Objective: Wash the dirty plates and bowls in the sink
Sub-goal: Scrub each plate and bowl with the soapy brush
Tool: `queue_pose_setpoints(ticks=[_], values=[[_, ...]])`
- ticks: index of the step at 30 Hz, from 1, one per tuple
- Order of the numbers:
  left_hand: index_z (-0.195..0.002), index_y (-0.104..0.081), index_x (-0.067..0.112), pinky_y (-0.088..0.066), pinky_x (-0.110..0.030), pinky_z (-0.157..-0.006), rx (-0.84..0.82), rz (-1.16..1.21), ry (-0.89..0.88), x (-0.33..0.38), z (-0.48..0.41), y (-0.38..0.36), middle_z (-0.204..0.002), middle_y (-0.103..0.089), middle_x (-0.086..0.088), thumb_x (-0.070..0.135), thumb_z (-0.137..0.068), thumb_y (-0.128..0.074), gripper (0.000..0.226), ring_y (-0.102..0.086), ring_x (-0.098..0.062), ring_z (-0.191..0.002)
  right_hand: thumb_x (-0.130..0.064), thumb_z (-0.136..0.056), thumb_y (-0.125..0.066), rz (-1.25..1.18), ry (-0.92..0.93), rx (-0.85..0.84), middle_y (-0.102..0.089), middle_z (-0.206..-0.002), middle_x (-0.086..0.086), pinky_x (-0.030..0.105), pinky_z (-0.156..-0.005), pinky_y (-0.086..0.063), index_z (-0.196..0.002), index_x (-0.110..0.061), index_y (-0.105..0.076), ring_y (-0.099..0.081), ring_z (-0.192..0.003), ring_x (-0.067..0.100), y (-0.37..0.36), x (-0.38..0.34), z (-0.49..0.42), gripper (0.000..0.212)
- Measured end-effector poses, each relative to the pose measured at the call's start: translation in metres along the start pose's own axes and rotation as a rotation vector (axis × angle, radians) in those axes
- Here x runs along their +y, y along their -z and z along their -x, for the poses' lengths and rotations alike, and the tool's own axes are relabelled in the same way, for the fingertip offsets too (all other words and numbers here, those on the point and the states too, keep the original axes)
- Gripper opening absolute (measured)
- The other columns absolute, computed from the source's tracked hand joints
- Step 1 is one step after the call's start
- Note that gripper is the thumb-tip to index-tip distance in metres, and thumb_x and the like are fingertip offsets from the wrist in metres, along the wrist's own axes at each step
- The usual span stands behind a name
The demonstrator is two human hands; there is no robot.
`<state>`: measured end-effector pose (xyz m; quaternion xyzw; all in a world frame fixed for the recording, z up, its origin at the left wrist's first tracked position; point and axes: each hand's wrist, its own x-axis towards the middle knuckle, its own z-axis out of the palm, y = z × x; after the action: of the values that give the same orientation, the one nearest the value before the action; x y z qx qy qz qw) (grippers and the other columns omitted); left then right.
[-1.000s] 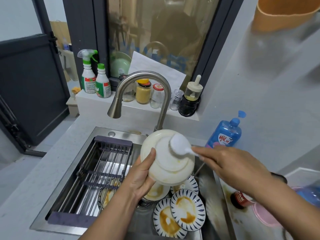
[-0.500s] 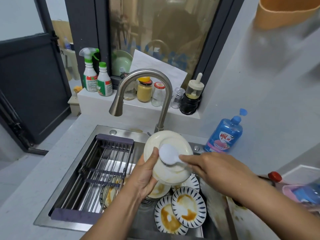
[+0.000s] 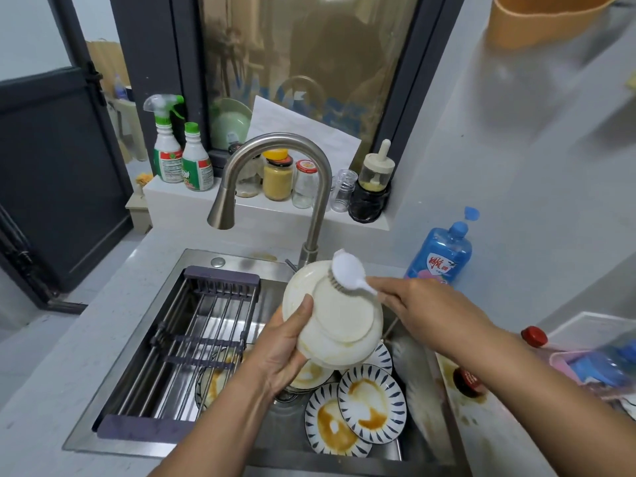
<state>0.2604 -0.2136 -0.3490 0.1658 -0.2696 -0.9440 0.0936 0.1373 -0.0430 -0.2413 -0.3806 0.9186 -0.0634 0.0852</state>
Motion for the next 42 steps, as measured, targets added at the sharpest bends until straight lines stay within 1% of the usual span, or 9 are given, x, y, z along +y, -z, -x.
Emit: queue_pose_setpoints(ticks=[4, 9, 12, 16, 20, 24, 28, 35, 42], values=[[-0.129, -0.061, 0.011, -0.061, -0.045, -0.088, 0.037, -0.219, -0.085, 0.008, -0.002, -0.001, -0.121, -0.072, -0.017, 0.013, -0.085, -0.071, 0.045, -0.071, -0.031, -0.111, -0.049, -0.104, -0.048, -0.584, -0.251, 0.101, -0.068, -0.073, -0.007, 0.022, -0.051, -0.040, -0.131, -0.038, -0.063, -0.053, -0.052, 0.004, 0.000, 0.008, -0.004, 0.033], [-0.126, -0.068, 0.027, -0.054, -0.024, -0.068, -0.073, -0.989, -0.264, -0.004, -0.002, -0.006, -0.102, -0.073, 0.003, 0.025, -0.087, -0.080, 0.040, -0.068, -0.008, -0.086, -0.068, -0.088, -0.060, -1.034, -0.538, 0.061, -0.077, -0.079, 0.012, 0.021, -0.041, -0.037, -0.101, -0.021, -0.059, -0.043, -0.044, 0.014, -0.007, 0.003, -0.018, 0.049], [-0.131, -0.066, 0.037, -0.045, -0.019, -0.097, -0.244, -1.451, -0.491, -0.019, -0.005, -0.001, -0.120, -0.069, 0.025, 0.032, -0.095, -0.070, 0.037, -0.061, 0.011, -0.103, -0.046, -0.090, -0.072, -1.127, -0.617, -0.021, -0.063, -0.060, 0.010, 0.018, -0.034, -0.033, -0.094, -0.005, -0.066, -0.039, -0.041, 0.011, -0.025, 0.015, -0.023, 0.041], [-0.132, -0.064, 0.042, -0.003, -0.046, -0.127, -0.325, -1.769, -0.673, -0.033, -0.021, 0.017, -0.147, -0.053, 0.020, 0.047, -0.090, -0.069, 0.042, -0.032, -0.005, -0.148, -0.008, -0.092, -0.064, -1.281, -0.745, -0.075, -0.051, -0.051, 0.010, 0.015, -0.028, -0.026, -0.089, -0.001, -0.060, -0.035, -0.037, 0.009, -0.061, 0.033, -0.024, 0.009], [-0.125, -0.065, 0.050, -0.019, -0.035, -0.122, 0.016, -1.406, -0.404, -0.052, -0.013, 0.027, -0.150, -0.038, 0.026, 0.073, -0.064, -0.078, 0.066, -0.024, -0.001, -0.146, -0.006, -0.094, -0.062, -1.283, -0.803, -0.009, -0.053, -0.054, 0.015, 0.015, -0.028, -0.026, -0.093, 0.003, -0.061, -0.036, -0.029, 0.009, -0.092, 0.040, -0.020, 0.009], [-0.113, -0.064, 0.031, -0.048, -0.029, -0.093, 0.521, -0.921, -0.198, -0.064, -0.015, 0.038, -0.122, -0.062, 0.008, 0.045, -0.079, -0.085, 0.042, -0.058, -0.009, -0.110, -0.008, -0.094, -0.065, -1.328, -0.840, 0.061, -0.060, -0.057, 0.015, 0.017, -0.032, -0.032, -0.104, 0.001, -0.061, -0.047, -0.044, 0.015, -0.119, 0.055, -0.024, 0.014], [-0.100, -0.068, 0.003, -0.052, -0.020, -0.052, 0.522, -0.373, 0.145, -0.071, -0.024, 0.037, -0.083, -0.071, -0.012, 0.031, -0.091, -0.074, 0.030, -0.066, -0.013, -0.059, -0.010, -0.095, -0.066, -1.359, -0.853, 0.038, -0.061, -0.063, 0.012, 0.019, -0.034, -0.036, -0.102, -0.004, -0.062, -0.048, -0.050, 0.015, -0.137, 0.060, -0.030, 0.010], [-0.115, -0.065, 0.002, -0.060, -0.025, -0.053, 0.607, -0.249, 0.248, -0.095, -0.044, 0.046, -0.096, -0.078, -0.014, 0.002, -0.099, -0.060, 0.016, -0.077, -0.021, -0.073, -0.012, -0.095, -0.068, -1.261, -0.770, -0.084, -0.059, -0.064, 0.004, 0.019, -0.037, -0.035, -0.107, -0.004, -0.064, -0.046, -0.043, 0.007, -0.159, 0.067, -0.038, 0.014], [-0.129, -0.059, -0.003, -0.063, -0.037, -0.051, 0.863, 0.077, 0.295, -0.131, -0.055, 0.074, -0.118, -0.070, -0.023, -0.012, -0.096, -0.054, 0.034, -0.072, -0.033, -0.085, -0.050, -0.097, -0.061, -0.752, -0.484, -0.075, -0.059, -0.062, 0.003, 0.030, -0.046, -0.049, -0.089, -0.013, -0.068, -0.055, -0.055, 0.018, -0.167, 0.067, -0.039, 0.038]])
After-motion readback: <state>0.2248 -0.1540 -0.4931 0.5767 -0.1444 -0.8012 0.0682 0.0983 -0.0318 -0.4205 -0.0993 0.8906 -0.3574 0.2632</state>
